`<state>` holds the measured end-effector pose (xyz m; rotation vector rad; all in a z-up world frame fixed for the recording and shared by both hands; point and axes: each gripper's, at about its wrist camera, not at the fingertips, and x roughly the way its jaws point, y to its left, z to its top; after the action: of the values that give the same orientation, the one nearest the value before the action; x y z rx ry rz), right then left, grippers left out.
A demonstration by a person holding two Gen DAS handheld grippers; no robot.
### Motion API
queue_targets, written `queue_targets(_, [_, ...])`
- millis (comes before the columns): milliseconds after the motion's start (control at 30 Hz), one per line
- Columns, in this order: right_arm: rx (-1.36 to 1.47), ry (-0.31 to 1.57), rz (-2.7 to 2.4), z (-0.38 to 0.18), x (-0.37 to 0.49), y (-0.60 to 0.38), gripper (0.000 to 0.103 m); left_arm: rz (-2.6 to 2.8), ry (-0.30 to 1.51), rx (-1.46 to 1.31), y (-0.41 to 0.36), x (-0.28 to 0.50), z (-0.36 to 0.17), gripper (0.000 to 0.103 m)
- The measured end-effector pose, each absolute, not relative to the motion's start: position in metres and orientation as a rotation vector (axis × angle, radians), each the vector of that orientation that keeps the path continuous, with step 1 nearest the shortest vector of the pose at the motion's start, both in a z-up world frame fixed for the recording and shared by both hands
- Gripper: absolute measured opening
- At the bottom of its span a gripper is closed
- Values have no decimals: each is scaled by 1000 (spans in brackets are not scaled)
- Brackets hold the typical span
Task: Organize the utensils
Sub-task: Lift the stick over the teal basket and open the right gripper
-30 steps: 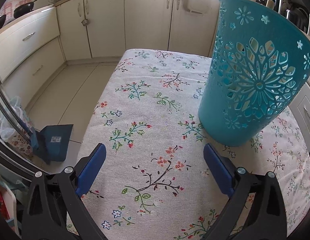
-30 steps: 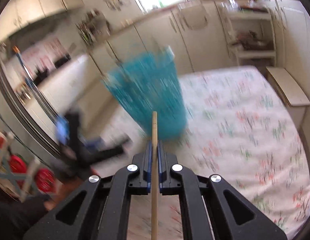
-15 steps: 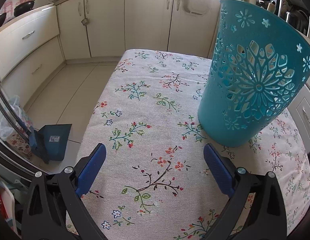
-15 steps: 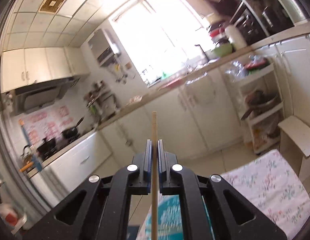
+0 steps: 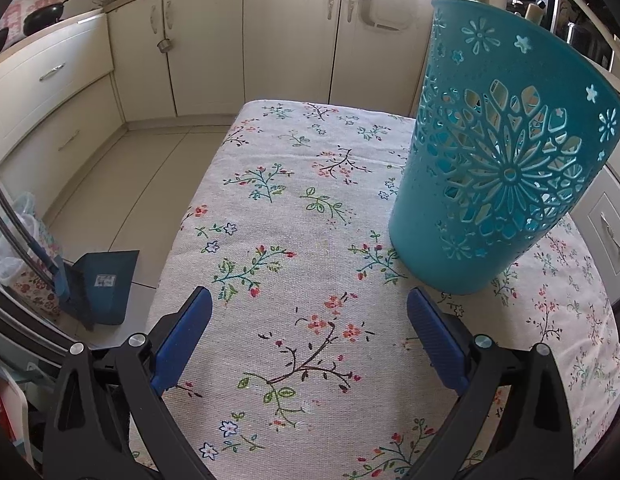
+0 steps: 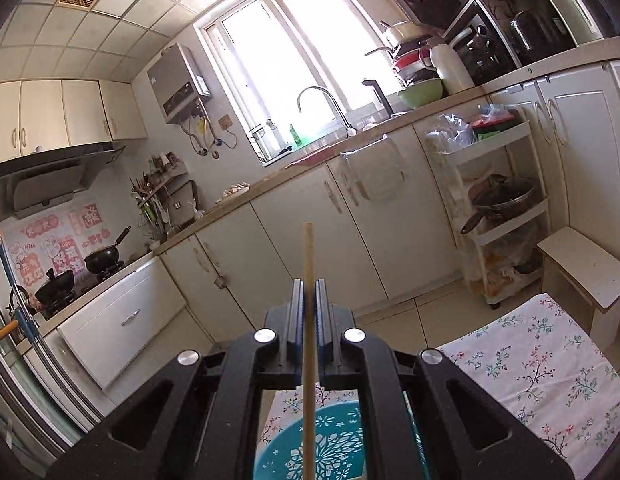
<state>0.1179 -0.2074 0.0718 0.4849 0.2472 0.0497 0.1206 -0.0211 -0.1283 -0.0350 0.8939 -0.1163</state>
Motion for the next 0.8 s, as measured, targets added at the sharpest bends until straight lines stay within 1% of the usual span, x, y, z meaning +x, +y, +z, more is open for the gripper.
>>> queue_targets(167, [485, 232, 39, 77, 123, -206, 6, -117, 894, -35, -21, 121, -129, 94])
queue_targets(433, [470, 274, 43, 71, 130, -205, 7, -118, 892, -40, -21, 120, -128, 94])
queue_targets(800, [407, 329, 82, 65, 99, -202, 7, -118, 889, -51, -16, 120, -128, 94])
